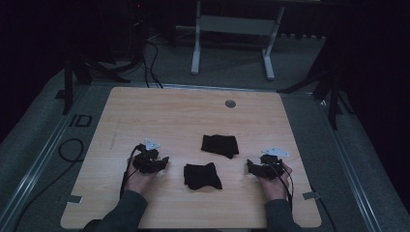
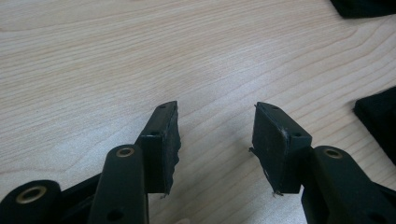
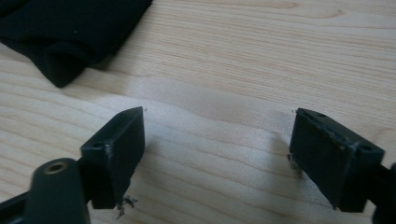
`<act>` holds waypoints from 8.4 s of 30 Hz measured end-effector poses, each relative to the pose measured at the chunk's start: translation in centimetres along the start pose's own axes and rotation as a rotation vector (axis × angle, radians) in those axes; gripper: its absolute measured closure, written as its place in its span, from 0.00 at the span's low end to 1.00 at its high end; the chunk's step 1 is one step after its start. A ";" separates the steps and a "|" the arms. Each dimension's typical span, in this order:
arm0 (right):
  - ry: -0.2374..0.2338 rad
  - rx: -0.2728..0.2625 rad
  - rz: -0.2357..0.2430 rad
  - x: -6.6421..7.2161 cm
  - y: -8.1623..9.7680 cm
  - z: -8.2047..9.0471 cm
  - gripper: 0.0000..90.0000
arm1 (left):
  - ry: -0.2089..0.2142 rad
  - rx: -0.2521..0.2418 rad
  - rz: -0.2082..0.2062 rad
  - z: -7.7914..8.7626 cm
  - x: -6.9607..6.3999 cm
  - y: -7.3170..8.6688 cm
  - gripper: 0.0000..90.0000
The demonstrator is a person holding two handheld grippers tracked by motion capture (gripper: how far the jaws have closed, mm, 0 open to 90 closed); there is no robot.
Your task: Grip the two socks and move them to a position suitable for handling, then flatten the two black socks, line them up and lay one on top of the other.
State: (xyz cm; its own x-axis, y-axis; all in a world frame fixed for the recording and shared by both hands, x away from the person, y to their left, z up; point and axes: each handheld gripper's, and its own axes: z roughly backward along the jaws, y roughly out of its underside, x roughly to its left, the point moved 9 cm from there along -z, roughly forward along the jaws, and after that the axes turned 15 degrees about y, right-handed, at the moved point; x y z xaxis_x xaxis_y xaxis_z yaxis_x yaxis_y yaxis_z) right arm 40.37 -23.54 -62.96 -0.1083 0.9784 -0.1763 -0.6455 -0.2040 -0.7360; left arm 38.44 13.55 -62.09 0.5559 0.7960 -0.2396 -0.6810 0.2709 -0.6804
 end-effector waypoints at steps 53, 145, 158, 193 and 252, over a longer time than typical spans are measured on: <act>-0.425 -0.053 0.514 16.1 -4.0 8.8 0.60 | -0.007 0.003 0.003 0.4 0.2 0.4 0.55; -0.342 0.032 0.132 6.0 -1.9 8.6 0.93 | 0.215 0.087 -0.217 -2.0 -8.8 1.3 0.98; -0.241 0.024 0.071 2.3 -2.3 8.2 0.70 | 0.236 0.073 -0.206 -2.0 -8.9 1.4 0.92; -0.275 0.033 0.266 9.6 -6.0 4.9 0.64 | 0.236 0.065 -0.240 -2.3 -9.2 1.3 0.85; -0.406 0.050 0.111 12.7 -10.1 6.2 0.98 | 0.226 0.054 -0.262 -2.5 -9.7 1.3 0.85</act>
State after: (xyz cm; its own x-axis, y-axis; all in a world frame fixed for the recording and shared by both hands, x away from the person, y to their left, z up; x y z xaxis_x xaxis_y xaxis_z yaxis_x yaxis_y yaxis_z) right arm 40.83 -8.87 -53.64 -0.4621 0.8864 0.0268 -0.6478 -0.3168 -0.6928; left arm 33.40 4.85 -62.36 0.8026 0.5572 -0.2129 -0.5218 0.4831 -0.7031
